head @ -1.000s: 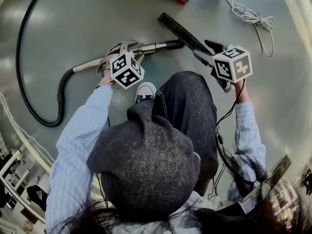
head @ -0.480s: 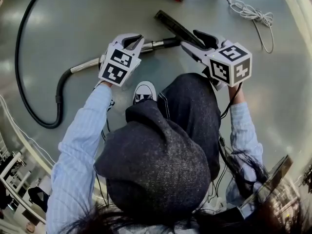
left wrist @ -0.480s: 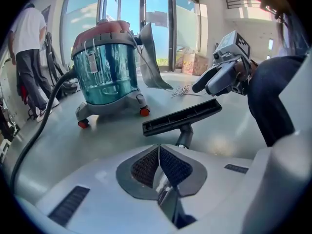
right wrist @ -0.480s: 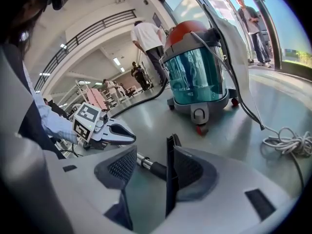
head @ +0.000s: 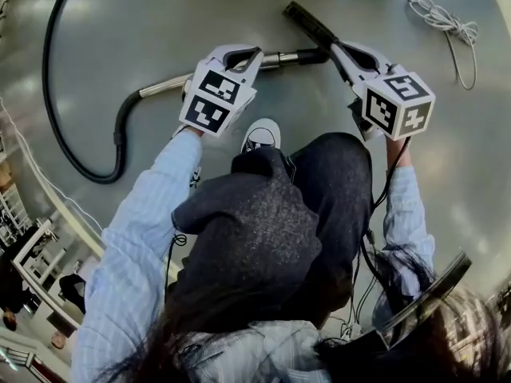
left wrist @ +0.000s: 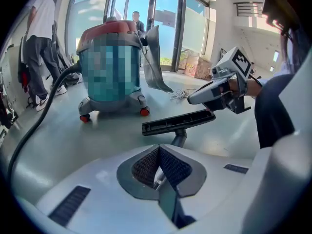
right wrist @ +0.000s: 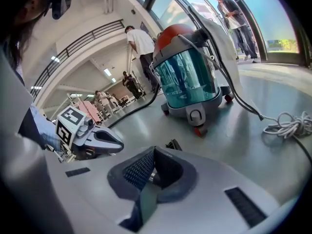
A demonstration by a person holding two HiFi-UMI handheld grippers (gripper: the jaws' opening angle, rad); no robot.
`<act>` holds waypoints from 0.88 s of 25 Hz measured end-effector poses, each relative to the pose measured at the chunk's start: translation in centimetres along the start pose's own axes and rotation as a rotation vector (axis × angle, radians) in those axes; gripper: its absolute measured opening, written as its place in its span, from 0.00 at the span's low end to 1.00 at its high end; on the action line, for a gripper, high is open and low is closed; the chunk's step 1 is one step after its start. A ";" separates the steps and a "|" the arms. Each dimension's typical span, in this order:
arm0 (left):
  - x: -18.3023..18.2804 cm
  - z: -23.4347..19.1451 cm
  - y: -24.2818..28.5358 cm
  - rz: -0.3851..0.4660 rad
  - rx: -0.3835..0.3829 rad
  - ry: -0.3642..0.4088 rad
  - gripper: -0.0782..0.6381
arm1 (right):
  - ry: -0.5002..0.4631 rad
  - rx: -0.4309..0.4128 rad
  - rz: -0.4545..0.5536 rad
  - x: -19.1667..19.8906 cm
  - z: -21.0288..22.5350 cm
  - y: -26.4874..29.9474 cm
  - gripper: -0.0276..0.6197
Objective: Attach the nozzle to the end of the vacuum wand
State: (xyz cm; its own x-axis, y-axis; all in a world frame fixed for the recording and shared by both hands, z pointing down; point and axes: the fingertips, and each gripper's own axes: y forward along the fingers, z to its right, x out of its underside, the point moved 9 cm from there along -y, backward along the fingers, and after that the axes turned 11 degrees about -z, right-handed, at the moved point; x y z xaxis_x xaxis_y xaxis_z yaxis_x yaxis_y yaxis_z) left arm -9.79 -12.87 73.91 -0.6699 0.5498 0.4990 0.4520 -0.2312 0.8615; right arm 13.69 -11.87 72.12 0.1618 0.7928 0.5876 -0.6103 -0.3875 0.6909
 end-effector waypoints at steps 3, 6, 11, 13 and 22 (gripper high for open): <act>-0.3 -0.5 -3.4 -0.026 0.018 -0.029 0.12 | 0.052 -0.007 -0.003 -1.1 -2.0 0.2 0.05; -0.5 -0.7 -6.2 -0.039 0.028 -0.072 0.12 | 0.088 -0.022 -0.023 -2.4 -4.8 -0.1 0.05; -0.1 0.4 -9.5 -0.055 0.021 -0.186 0.12 | 0.139 -0.050 -0.083 -2.8 -9.5 -2.1 0.05; 0.3 1.2 -11.2 -0.068 0.017 -0.228 0.12 | 0.160 -0.056 -0.110 -2.7 -11.3 -3.4 0.05; 1.1 6.1 -25.7 -0.120 -0.013 -0.367 0.12 | 0.233 -0.085 -0.215 -4.5 -21.6 -14.8 0.05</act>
State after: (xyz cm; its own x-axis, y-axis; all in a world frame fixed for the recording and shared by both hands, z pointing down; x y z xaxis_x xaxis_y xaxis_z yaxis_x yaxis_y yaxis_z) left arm -18.55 -1.40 51.71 -0.4611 0.8238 0.3298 0.3744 -0.1564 0.9140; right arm 5.23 0.47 50.16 0.1182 0.9423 0.3133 -0.6458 -0.1667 0.7451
